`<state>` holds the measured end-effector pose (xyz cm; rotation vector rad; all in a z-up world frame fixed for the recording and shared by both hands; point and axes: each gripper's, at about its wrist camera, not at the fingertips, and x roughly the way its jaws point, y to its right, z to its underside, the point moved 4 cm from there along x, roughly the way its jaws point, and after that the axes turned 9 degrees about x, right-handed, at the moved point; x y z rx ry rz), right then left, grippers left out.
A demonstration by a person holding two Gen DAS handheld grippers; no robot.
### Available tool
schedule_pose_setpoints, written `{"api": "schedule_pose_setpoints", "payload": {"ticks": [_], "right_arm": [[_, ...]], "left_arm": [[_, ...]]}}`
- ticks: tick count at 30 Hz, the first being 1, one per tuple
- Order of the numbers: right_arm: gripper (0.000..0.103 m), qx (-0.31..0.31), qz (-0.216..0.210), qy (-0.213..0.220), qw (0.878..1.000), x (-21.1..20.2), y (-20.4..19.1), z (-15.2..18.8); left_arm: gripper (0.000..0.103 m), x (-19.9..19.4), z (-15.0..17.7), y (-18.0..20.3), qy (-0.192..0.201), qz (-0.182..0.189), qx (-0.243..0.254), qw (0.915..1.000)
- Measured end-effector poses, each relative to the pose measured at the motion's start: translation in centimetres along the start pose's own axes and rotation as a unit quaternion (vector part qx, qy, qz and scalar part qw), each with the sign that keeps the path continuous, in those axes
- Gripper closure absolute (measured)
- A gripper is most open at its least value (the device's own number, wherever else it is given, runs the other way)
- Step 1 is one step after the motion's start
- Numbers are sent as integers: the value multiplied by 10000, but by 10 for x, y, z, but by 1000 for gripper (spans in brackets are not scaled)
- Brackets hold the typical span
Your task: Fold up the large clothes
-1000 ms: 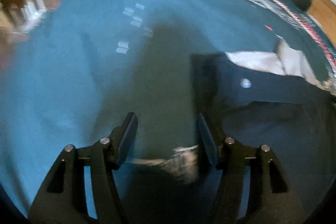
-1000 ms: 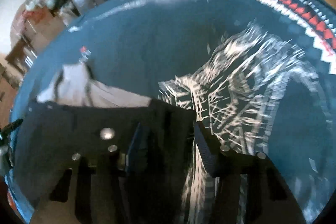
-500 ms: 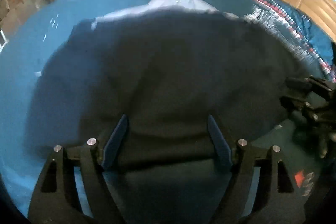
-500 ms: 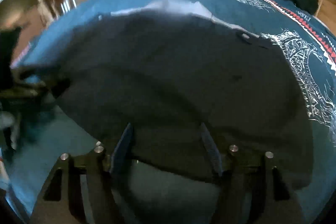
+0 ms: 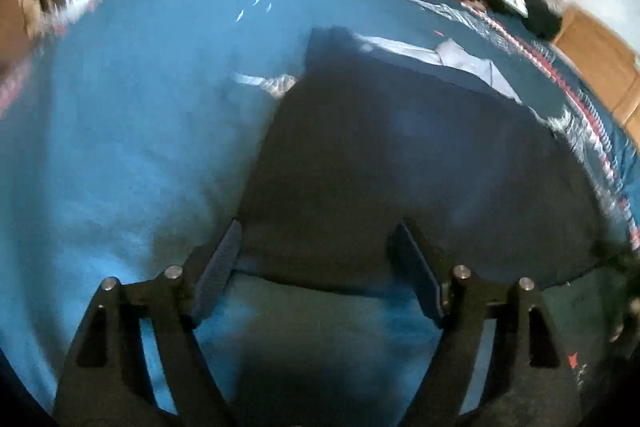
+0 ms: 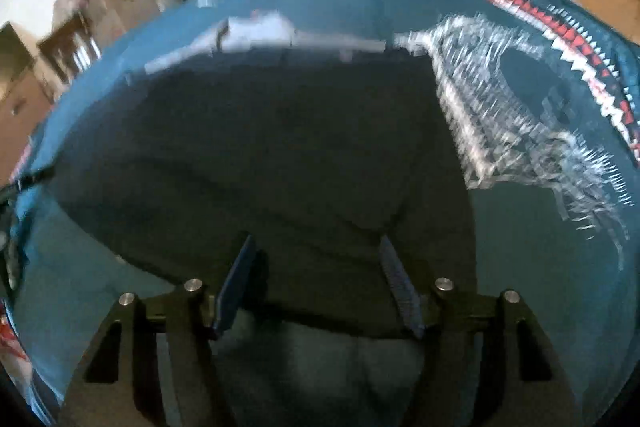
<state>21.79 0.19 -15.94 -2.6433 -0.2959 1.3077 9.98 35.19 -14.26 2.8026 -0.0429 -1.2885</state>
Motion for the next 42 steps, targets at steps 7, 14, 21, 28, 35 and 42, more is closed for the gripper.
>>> {"api": "schedule_pose_setpoints", "payload": {"ticks": [7, 14, 21, 28, 35, 42], "right_arm": [[18, 312, 166, 377, 9987, -13, -21, 21], [15, 319, 356, 266, 9985, 7, -14, 38], [0, 86, 556, 112, 9984, 17, -17, 48], [0, 136, 444, 2, 9989, 30, -13, 48], [0, 66, 542, 153, 9984, 32, -16, 49], [0, 40, 564, 180, 9982, 32, -16, 49]], "left_arm": [[15, 5, 3, 108, 150, 17, 715, 9973], [0, 33, 20, 114, -441, -335, 521, 9971], [0, 41, 26, 129, -635, -608, 704, 9936], [0, 43, 30, 127, -307, -475, 679, 9961], [0, 41, 31, 129, -118, -569, 715, 9957], [0, 40, 31, 132, -27, -722, 781, 9943]]}}
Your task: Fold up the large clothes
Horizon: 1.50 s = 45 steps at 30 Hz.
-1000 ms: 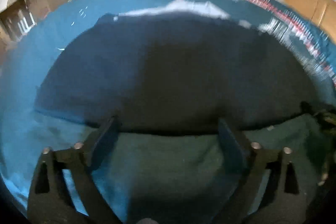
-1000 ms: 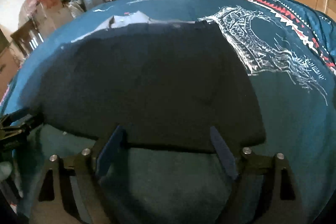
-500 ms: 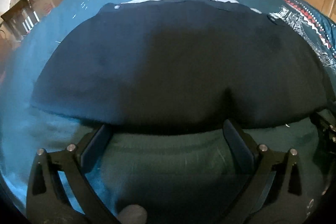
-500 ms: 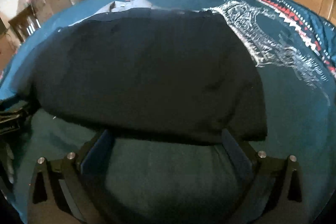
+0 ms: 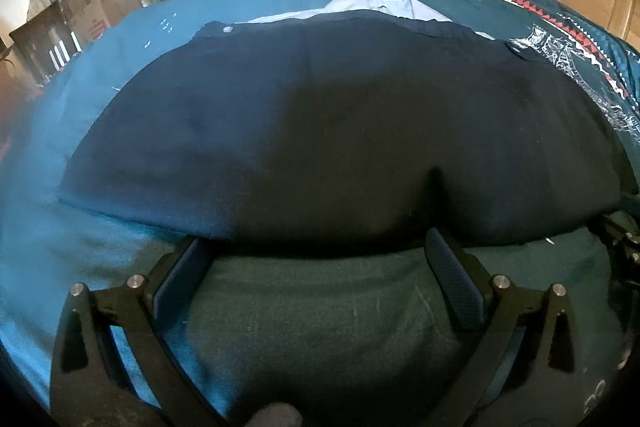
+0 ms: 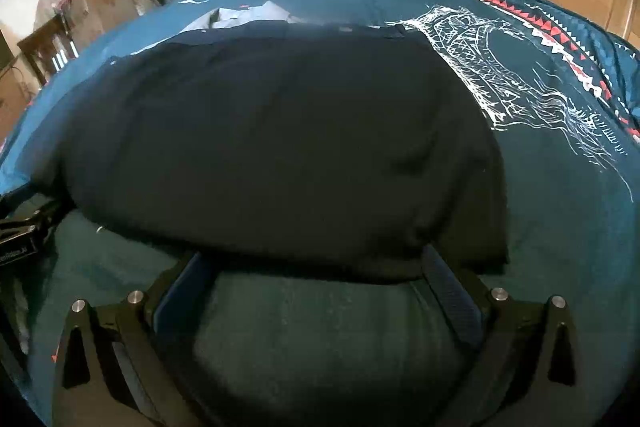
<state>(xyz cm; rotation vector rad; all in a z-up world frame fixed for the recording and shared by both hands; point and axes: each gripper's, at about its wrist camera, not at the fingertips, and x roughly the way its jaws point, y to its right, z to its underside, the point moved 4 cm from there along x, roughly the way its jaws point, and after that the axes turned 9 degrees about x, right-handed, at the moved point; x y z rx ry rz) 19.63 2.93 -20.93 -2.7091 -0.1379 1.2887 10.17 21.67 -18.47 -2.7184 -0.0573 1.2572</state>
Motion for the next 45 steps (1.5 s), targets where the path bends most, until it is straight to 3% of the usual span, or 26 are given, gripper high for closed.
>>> {"api": "schedule_pose_setpoints", "payload": {"ticks": [45], "right_arm": [[0, -1, 6, -12, 10000, 1, 0, 0]], "left_arm": [[0, -1, -1, 0, 26, -53, 20, 10000]]}}
